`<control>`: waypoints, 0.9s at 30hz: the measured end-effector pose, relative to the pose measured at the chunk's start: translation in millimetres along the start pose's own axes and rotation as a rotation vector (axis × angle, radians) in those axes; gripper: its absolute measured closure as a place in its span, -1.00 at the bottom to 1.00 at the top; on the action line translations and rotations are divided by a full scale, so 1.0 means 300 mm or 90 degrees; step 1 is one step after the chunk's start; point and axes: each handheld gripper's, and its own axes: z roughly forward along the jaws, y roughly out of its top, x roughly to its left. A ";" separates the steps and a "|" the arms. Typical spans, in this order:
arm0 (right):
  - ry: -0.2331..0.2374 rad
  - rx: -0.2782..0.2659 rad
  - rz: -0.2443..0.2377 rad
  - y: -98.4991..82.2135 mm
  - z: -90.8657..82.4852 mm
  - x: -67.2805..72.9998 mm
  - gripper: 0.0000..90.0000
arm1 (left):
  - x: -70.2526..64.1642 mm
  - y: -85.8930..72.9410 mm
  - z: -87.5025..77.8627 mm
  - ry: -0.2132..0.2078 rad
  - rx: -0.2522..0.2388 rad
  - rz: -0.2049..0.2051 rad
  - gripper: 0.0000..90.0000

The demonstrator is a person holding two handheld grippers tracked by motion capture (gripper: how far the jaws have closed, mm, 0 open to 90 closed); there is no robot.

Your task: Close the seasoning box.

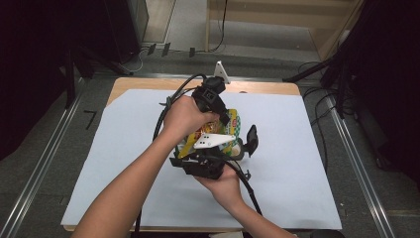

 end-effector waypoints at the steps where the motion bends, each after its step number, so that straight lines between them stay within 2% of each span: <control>1: 0.000 0.000 0.000 0.000 0.000 0.001 0.62 | 0.000 0.000 0.000 -0.001 0.000 0.000 0.70; 27: -0.002 0.003 -0.007 -0.001 0.001 0.006 0.62 | 0.000 -0.007 0.005 0.001 0.001 0.004 0.70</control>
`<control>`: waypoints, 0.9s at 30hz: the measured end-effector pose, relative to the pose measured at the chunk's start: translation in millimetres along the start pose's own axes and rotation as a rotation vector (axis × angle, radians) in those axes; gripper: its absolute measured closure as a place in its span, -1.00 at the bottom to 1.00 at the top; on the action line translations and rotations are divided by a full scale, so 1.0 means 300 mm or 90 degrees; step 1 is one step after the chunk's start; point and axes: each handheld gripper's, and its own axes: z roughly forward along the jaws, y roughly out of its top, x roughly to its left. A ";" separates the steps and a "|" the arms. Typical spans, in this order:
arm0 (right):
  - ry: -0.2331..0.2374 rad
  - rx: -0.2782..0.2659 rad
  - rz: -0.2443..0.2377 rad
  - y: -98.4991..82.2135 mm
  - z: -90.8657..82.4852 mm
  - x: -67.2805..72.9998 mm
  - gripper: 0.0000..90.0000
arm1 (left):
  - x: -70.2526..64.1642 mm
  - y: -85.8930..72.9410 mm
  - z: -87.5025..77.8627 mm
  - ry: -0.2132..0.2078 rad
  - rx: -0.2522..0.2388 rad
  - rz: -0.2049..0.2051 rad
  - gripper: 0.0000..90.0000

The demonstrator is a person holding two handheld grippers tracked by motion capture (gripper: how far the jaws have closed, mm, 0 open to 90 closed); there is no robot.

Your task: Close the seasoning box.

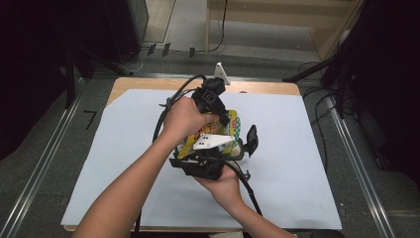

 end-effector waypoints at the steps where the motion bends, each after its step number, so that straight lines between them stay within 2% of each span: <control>1: -0.001 0.001 0.000 0.000 0.000 0.000 0.62 | 0.000 0.000 0.000 0.000 0.000 0.000 0.70; 11: -0.002 0.004 -0.009 -0.004 0.007 0.003 0.62 | 0.009 -0.014 0.001 -0.001 -0.001 0.000 0.70; 27: 0.011 0.014 -0.031 -0.036 0.035 0.014 0.53 | 0.025 -0.077 -0.014 -0.027 -0.040 0.007 0.71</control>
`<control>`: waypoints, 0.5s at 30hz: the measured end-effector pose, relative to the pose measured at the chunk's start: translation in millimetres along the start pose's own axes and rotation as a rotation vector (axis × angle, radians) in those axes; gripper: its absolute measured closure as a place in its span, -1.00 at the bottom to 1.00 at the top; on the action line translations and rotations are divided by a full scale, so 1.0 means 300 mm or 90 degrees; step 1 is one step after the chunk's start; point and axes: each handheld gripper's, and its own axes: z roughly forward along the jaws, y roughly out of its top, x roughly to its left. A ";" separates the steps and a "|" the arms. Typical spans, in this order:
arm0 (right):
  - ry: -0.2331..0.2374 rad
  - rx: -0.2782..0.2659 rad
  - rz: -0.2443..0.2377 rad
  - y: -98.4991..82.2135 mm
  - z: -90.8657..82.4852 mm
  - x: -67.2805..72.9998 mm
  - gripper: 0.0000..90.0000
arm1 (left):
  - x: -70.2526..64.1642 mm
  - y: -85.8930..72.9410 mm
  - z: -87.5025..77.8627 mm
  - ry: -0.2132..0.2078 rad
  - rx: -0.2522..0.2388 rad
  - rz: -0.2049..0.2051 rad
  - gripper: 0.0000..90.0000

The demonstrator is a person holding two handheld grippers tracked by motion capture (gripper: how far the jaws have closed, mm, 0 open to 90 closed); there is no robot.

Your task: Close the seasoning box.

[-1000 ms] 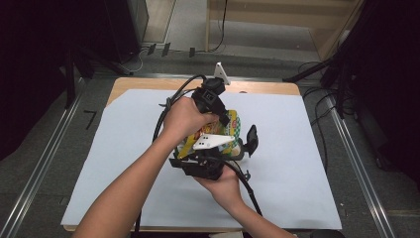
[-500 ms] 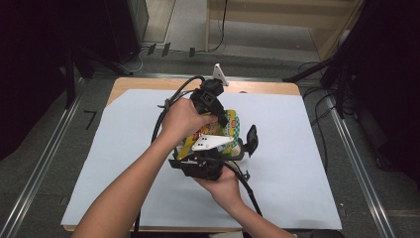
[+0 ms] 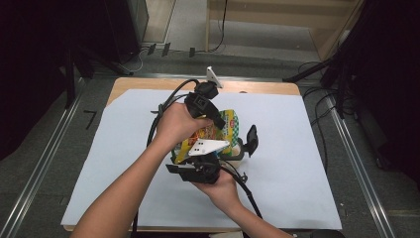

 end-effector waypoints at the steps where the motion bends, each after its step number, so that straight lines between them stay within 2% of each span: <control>1: 0.001 0.001 -0.001 -0.002 0.003 0.001 0.52 | 0.002 -0.004 -0.001 -0.002 -0.001 0.001 0.71; 9: -0.002 0.011 -0.019 -0.014 0.014 0.007 0.48 | 0.003 -0.031 -0.007 -0.006 -0.022 0.008 0.72; 15: 0.004 0.017 -0.033 -0.027 0.026 0.011 0.39 | 0.015 -0.052 -0.011 -0.019 -0.036 0.011 0.74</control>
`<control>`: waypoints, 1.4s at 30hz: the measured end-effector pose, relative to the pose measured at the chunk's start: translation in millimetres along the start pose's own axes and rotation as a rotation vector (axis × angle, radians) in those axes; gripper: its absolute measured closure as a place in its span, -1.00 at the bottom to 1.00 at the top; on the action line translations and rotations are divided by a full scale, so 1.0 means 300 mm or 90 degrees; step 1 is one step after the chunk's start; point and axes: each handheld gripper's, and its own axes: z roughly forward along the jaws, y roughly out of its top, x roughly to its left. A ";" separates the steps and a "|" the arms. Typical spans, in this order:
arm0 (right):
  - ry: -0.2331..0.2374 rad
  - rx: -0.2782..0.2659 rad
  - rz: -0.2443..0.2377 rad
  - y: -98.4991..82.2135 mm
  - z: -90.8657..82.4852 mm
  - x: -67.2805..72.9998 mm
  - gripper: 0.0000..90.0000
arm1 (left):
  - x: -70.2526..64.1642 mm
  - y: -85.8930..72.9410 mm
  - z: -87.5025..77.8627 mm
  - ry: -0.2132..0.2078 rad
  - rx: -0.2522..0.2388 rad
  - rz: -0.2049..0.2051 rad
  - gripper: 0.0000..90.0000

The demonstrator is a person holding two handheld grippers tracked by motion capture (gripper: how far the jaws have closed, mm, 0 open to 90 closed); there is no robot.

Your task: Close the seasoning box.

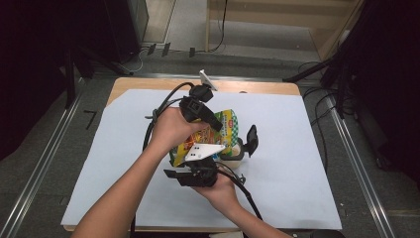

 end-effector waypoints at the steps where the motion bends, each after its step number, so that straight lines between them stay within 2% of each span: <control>1: 0.002 0.003 -0.001 -0.001 0.002 0.000 0.38 | 0.002 -0.004 -0.002 -0.001 -0.003 0.001 0.75; 7: 0.004 0.015 -0.015 -0.013 0.015 0.001 0.31 | 0.009 -0.027 -0.012 -0.009 -0.017 0.009 0.81; 11: 0.014 0.022 -0.011 -0.026 0.023 -0.001 0.28 | 0.021 -0.049 -0.024 -0.018 -0.030 0.008 0.85; 13: 0.010 0.027 -0.017 -0.033 0.024 -0.003 0.28 | 0.025 -0.060 -0.031 -0.021 -0.040 0.008 0.86; 20: 0.003 0.050 -0.008 -0.067 0.039 -0.014 0.25 | 0.043 -0.098 -0.043 -0.035 -0.057 0.016 0.88; 26: -0.006 0.061 -0.021 -0.090 0.051 -0.023 0.21 | 0.061 -0.138 -0.057 -0.037 -0.078 0.021 0.90; 31: -0.010 0.074 -0.030 -0.105 0.055 -0.024 0.21 | 0.084 -0.172 -0.058 -0.059 -0.098 0.011 0.90; 34: -0.026 0.083 -0.047 -0.115 0.060 -0.020 0.20 | 0.096 -0.192 -0.058 -0.066 -0.106 0.009 0.90; 38: -0.030 0.096 -0.050 -0.130 0.071 -0.020 0.19 | 0.111 -0.224 -0.063 -0.078 -0.126 0.012 0.91; 42: -0.029 0.104 -0.069 -0.139 0.079 -0.020 0.19 | 0.135 -0.252 -0.061 -0.098 -0.142 0.020 0.91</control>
